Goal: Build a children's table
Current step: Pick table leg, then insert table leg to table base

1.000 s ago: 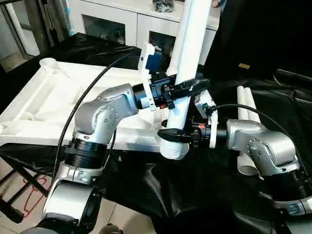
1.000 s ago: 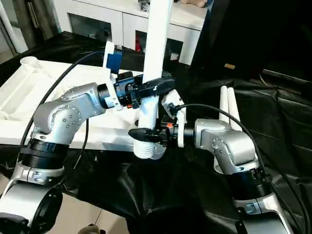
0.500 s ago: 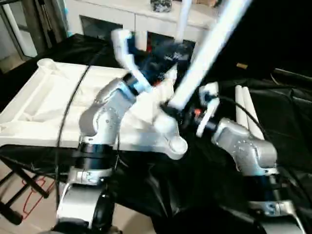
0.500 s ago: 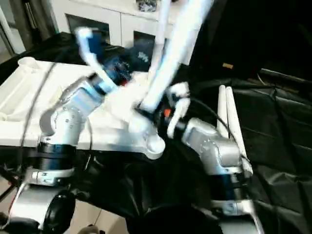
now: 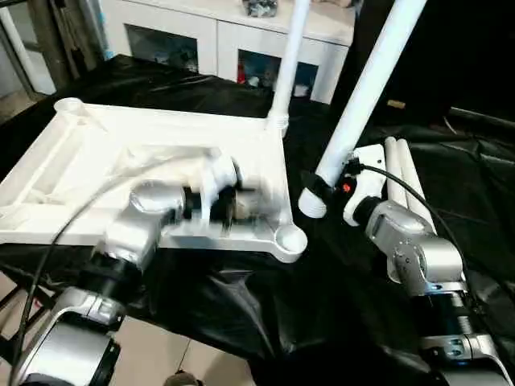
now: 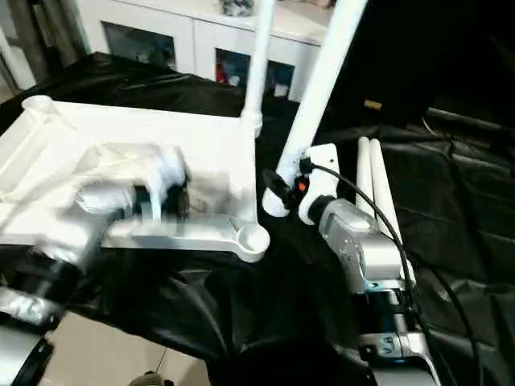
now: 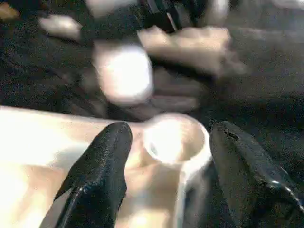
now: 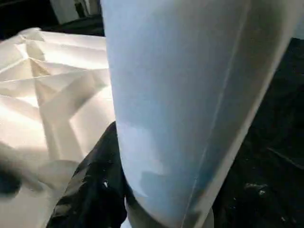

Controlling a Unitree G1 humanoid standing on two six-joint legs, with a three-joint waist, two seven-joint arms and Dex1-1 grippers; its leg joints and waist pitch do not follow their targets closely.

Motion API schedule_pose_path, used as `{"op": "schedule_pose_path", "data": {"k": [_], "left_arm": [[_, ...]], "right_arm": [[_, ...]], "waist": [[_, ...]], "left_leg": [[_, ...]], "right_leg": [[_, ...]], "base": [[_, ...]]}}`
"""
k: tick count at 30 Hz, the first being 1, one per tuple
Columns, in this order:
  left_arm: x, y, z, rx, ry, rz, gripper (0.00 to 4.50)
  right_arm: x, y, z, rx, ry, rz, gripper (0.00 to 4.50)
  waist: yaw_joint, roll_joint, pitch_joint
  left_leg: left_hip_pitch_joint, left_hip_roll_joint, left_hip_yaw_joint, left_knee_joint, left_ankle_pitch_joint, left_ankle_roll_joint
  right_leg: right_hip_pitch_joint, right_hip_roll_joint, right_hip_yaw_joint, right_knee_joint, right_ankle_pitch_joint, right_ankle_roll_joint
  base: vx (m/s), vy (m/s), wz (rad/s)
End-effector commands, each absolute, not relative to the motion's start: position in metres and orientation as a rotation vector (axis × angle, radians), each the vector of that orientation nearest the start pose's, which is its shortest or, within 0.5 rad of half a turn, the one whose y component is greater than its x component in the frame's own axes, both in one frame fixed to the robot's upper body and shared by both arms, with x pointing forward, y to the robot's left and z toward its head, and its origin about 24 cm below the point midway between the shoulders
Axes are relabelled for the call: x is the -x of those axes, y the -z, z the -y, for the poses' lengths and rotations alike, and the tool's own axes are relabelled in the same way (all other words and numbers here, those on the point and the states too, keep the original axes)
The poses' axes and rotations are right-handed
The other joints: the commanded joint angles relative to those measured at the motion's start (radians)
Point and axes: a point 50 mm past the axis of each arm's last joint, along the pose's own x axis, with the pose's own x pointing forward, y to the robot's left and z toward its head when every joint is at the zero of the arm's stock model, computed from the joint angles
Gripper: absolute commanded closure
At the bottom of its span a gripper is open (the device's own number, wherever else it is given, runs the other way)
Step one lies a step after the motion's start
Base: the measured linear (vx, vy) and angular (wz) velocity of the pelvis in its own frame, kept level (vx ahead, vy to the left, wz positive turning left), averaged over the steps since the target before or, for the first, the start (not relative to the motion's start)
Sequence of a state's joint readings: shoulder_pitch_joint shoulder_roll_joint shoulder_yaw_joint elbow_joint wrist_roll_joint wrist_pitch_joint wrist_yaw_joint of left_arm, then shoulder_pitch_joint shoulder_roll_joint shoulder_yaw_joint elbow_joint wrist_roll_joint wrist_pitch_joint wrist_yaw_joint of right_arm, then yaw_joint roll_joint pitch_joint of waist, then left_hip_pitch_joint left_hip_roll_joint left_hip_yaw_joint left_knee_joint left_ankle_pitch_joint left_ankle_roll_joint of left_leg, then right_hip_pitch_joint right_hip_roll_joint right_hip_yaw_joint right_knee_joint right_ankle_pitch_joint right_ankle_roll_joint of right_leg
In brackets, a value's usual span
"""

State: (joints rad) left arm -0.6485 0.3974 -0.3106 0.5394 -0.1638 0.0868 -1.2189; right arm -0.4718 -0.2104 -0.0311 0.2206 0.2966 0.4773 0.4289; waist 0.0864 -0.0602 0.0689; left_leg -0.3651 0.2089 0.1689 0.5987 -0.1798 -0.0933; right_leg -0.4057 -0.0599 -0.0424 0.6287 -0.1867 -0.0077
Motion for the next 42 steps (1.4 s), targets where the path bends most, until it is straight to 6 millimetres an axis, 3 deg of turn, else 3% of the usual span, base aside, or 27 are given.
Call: {"op": "schedule_pose_path", "data": {"k": [1,4,5,6,8,12,18,21,22,27,34,36,37,38,39,40,42], "left_arm": [[-0.324,-0.077,-0.13,-0.419,1.434,-0.341,1.52],[-0.326,-0.07,-0.135,-0.459,1.419,-0.381,1.87],[-0.328,-0.069,-0.136,-0.463,1.409,-0.383,1.87],[-0.329,-0.069,-0.138,-0.468,1.401,-0.387,1.99],[-0.331,-0.067,-0.143,-0.483,1.39,-0.407,2.14],[-0.332,-0.063,-0.151,-0.487,1.375,-0.448,2.43],[-0.33,-0.058,-0.163,-0.485,1.375,-0.492,3.11],[-0.33,-0.057,-0.165,-0.482,1.377,-0.497,3.24],[-0.33,-0.057,-0.166,-0.478,1.374,-0.499,3.32],[-0.327,-0.053,-0.173,-0.485,1.372,-0.529,3.66],[-0.323,-0.049,-0.176,-0.503,1.383,-0.564,4.42],[-0.323,-0.048,-0.174,-0.499,1.379,-0.563,4.5],[-0.323,-0.048,-0.171,-0.505,1.379,-0.571,4.5],[-0.323,-0.048,-0.171,-0.505,1.379,-0.571,4.5],[-0.323,-0.046,-0.164,-0.515,1.376,-0.573,4.5],[-0.324,-0.046,-0.16,-0.515,1.371,-0.569,4.5],[-0.324,-0.045,-0.153,-0.514,1.363,-0.561,4.5]], "right_arm": [[-0.33,-0.09,0.151,-0.089,-0.508,-0.197,2.61],[-0.329,-0.089,0.152,-0.071,-0.516,-0.196,2.61],[-0.328,-0.089,0.152,-0.069,-0.516,-0.196,2.61],[-0.327,-0.089,0.152,-0.069,-0.519,-0.196,2.61],[-0.325,-0.089,0.151,-0.07,-0.529,-0.2,2.61],[-0.323,-0.087,0.15,-0.065,-0.537,-0.199,2.61],[-0.322,-0.087,0.15,-0.059,-0.546,-0.192,2.61],[-0.323,-0.087,0.149,-0.059,-0.55,-0.191,2.61],[-0.323,-0.087,0.148,-0.06,-0.556,-0.189,2.61],[-0.324,-0.091,0.145,-0.064,-0.585,-0.175,2.61],[-0.32,-0.103,0.134,-0.148,-0.726,-0.172,2.61],[-0.318,-0.104,0.13,-0.152,-0.768,-0.181,2.61],[-0.316,-0.104,0.127,-0.157,-0.813,-0.199,2.61],[-0.316,-0.104,0.127,-0.157,-0.813,-0.199,2.61],[-0.314,-0.101,0.123,-0.139,-0.853,-0.23,2.61],[-0.314,-0.099,0.122,-0.123,-0.865,-0.245,2.61],[-0.315,-0.095,0.12,-0.095,-0.877,-0.267,2.61]], "waist": [[-0.004,0.033,-0.08],[-0.008,0.029,-0.08],[-0.007,0.03,-0.081],[-0.008,0.04,-0.08],[-0.007,0.035,-0.081],[-0.006,0.04,-0.082],[-0.007,0.042,-0.079],[-0.01,0.043,-0.079],[-0.012,0.035,-0.078],[-0.015,0.039,-0.078],[-0.021,0.036,-0.076],[-0.022,0.037,-0.076],[-0.022,0.027,-0.076],[-0.02,0.032,-0.076],[-0.021,0.022,-0.076],[-0.019,0.027,-0.076],[-0.019,0.025,-0.074]], "left_leg": [[0.015,0.009,0.004,-0.07,-0.152,-0.056],[0.015,0.01,0.004,-0.07,-0.171,-0.054],[0.017,0.011,0.004,-0.07,-0.172,-0.055],[0.018,0.011,0.004,-0.07,-0.179,-0.053],[0.015,0.01,0.004,-0.068,-0.174,-0.047],[0.015,0.012,0.004,-0.068,-0.164,-0.036],[0.014,0.011,0.004,-0.07,-0.182,-0.037],[0.015,0.012,0.003,-0.07,-0.192,-0.04],[0.015,0.012,0.003,-0.071,-0.196,-0.038],[0.015,0.012,0.003,-0.071,-0.194,-0.032],[0.014,0.014,0.002,-0.073,-0.2,-0.019],[0.016,0.015,0.002,-0.073,-0.202,-0.021],[0.016,0.015,0.003,-0.073,-0.202,-0.019],[0.014,0.015,0.002,-0.073,-0.192,-0.016],[0.012,0.016,0.003,-0.073,-0.187,-0.014],[0.014,0.016,0.003,-0.072,-0.18,-0.012],[0.013,0.017,0.004,-0.071,-0.181,-0.011]], "right_leg": [[0.06,-0.061,0.043,-0.065,-0.076,-0.184],[0.06,-0.061,0.043,-0.069,-0.105,-0.187],[0.06,-0.062,0.043,-0.067,-0.103,-0.19],[0.057,-0.061,0.043,-0.07,-0.096,-0.198],[0.061,-0.06,0.043,-0.066,-0.076,-0.209],[0.061,-0.064,0.043,-0.064,-0.077,-0.22],[0.059,-0.065,0.044,-0.07,-0.125,-0.214],[0.059,-0.065,0.044,-0.071,-0.142,-0.211],[0.059,-0.065,0.043,-0.072,-0.15,-0.211],[0.058,-0.066,0.044,-0.072,-0.159,-0.211],[0.058,-0.067,0.045,-0.074,-0.18,-0.209],[0.056,-0.067,0.044,-0.074,-0.185,-0.213],[0.057,-0.067,0.044,-0.076,-0.187,-0.212],[0.059,-0.068,0.045,-0.072,-0.179,-0.213],[0.058,-0.068,0.044,-0.073,-0.178,-0.212],[0.057,-0.069,0.044,-0.071,-0.177,-0.214],[0.055,-0.071,0.044,-0.074,-0.192,-0.213]], "base": [[0.0,0.0,0.0],[0.0,0.0,0.0],[0.0,0.0,0.0],[0.0,0.0,0.0],[0.0,0.0,0.0],[0.0,0.0,0.0],[0.0,0.0,0.0],[0.0,0.0,0.0],[0.0,0.0,0.0],[0.0,0.0,0.0],[0.0,0.0,0.0],[0.0,0.0,0.0],[0.0,0.0,0.0],[0.0,0.0,0.0],[0.0,0.0,0.0],[0.0,0.0,0.0],[0.0,0.0,0.0]]}}
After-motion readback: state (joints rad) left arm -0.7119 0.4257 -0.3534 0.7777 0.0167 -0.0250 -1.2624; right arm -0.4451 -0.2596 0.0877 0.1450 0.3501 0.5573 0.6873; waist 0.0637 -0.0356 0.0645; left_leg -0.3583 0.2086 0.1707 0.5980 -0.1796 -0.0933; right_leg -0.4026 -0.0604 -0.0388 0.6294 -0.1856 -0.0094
